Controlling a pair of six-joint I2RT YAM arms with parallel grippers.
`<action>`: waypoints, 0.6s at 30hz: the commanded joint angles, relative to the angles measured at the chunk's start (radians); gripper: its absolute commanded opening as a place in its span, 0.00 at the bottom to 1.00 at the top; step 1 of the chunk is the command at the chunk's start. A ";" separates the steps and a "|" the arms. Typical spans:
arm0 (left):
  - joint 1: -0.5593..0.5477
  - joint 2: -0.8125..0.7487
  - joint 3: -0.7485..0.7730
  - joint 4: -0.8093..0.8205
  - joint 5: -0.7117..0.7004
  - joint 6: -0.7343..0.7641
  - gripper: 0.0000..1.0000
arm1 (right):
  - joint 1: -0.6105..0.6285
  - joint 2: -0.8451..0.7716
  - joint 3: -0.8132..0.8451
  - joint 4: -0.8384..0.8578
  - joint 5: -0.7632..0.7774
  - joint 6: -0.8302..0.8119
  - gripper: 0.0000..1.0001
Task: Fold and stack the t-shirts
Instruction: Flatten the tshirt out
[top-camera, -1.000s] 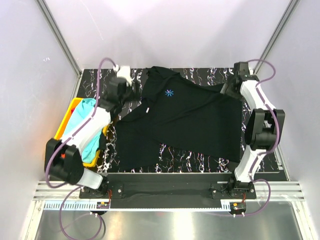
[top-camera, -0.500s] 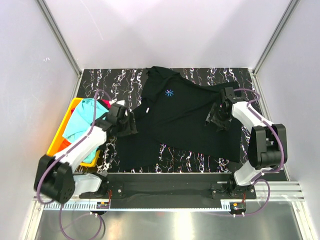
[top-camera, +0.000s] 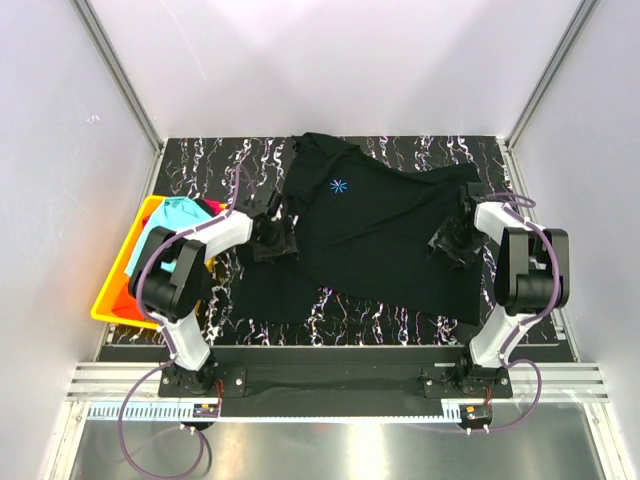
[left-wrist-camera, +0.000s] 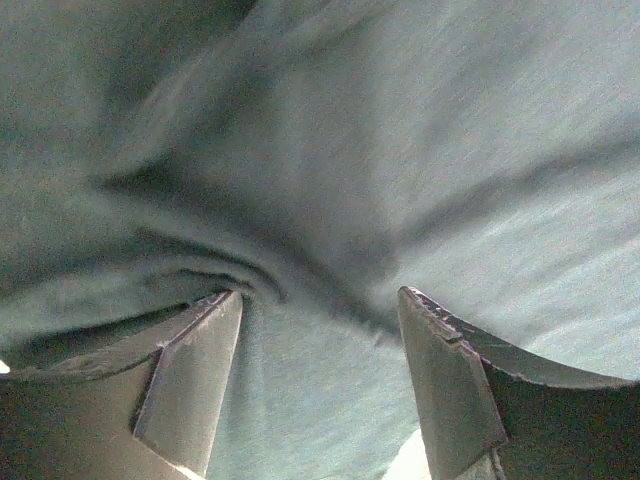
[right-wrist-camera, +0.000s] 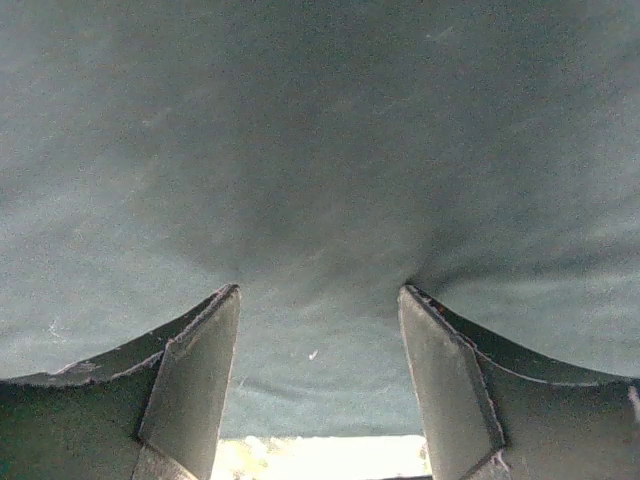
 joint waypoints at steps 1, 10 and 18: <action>-0.003 0.090 0.048 0.035 0.071 -0.020 0.70 | -0.037 0.085 0.030 0.022 0.063 0.003 0.72; -0.003 0.081 0.151 0.011 0.075 -0.014 0.68 | -0.080 0.251 0.201 -0.026 0.169 -0.037 0.72; -0.001 -0.304 -0.080 -0.080 -0.048 0.009 0.68 | -0.080 0.128 0.209 -0.080 0.182 -0.072 0.76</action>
